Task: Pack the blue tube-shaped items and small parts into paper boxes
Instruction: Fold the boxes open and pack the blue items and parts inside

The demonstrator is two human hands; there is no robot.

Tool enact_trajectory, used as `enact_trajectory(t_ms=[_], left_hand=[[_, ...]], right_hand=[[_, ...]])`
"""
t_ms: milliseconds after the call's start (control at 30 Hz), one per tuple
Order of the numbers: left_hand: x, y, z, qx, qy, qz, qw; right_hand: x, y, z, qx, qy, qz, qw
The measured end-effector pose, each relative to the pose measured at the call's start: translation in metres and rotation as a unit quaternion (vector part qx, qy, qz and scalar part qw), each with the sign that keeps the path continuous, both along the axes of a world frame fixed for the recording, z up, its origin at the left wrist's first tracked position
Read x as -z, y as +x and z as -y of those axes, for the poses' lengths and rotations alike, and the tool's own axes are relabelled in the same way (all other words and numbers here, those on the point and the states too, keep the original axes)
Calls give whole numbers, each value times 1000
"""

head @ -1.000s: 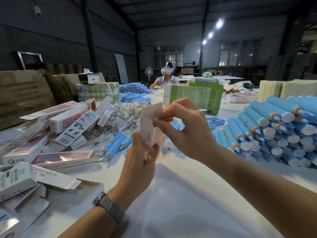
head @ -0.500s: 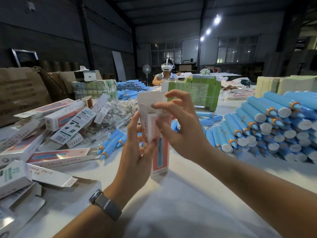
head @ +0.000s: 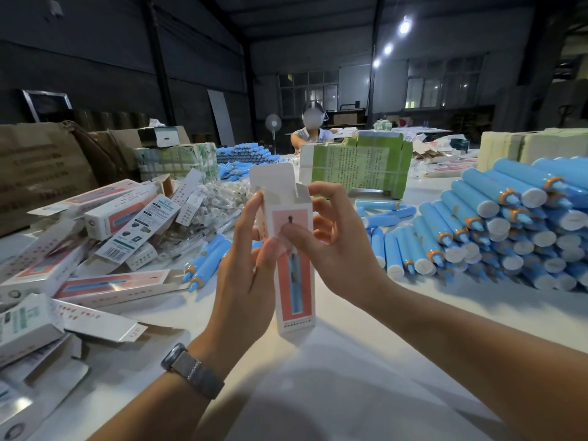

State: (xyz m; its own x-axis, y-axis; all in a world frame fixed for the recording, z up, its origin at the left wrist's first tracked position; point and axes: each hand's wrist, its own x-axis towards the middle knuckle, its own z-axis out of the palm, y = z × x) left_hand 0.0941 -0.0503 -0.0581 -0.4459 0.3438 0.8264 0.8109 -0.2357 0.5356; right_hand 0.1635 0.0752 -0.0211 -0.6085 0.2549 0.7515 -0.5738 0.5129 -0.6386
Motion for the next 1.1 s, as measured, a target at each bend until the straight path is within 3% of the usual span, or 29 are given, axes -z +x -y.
enact_trajectory(t_ms=[667,1100], left_hand=[[-12,4,4,108,1,80,991],[-17,1,10,98,-10,78,992]], right_hand=[[-3,1,-18,-41,73,-9,996],[-10,4,-24,-71,88,15,993]])
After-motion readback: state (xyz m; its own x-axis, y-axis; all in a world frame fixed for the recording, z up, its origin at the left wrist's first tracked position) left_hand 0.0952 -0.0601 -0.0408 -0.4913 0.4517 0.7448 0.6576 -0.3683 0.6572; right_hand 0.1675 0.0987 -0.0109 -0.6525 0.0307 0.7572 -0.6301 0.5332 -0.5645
